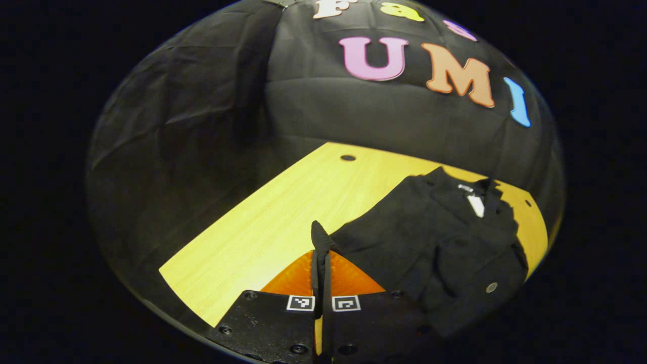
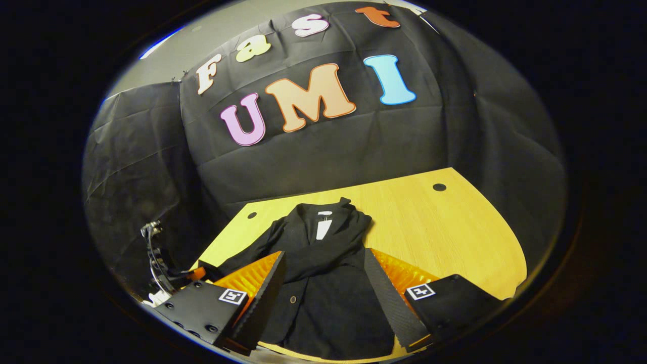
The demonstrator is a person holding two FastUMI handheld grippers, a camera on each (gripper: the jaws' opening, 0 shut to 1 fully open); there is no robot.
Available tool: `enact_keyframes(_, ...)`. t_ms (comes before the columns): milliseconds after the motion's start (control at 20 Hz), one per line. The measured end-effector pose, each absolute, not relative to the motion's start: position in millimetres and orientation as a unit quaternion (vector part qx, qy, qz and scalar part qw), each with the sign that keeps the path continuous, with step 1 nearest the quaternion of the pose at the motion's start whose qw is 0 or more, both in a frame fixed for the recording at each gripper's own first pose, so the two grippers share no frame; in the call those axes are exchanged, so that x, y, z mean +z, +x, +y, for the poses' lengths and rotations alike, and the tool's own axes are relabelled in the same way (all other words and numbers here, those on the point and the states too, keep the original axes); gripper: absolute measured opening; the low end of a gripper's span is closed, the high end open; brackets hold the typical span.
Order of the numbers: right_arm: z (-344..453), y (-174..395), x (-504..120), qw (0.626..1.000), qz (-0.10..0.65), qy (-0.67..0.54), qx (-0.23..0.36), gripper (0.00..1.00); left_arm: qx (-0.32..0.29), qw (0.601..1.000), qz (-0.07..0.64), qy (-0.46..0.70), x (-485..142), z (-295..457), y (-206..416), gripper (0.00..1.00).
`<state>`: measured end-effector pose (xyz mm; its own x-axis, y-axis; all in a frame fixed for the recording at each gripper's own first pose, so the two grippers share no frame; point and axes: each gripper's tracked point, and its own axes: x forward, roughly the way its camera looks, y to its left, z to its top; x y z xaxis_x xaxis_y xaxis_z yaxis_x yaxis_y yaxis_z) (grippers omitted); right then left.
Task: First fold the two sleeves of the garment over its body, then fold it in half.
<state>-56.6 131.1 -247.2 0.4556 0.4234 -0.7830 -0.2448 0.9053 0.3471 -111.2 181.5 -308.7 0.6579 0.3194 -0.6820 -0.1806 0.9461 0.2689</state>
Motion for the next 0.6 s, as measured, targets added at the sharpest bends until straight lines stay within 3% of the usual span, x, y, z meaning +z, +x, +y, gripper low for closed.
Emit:
enact_keyframes(350,105.0,-77.3,-254.3,0.846,0.498,0.093,0.165,0.99,-0.036,0.940,0.316,0.122,-264.6,28.0,-35.8,0.00)
enact_keyframes(600,83.3,-95.7,-261.7,0.843,0.511,0.095,0.137,0.99,-0.172,0.920,0.316,0.154,-280.2,-84.6,-43.5,0.00)
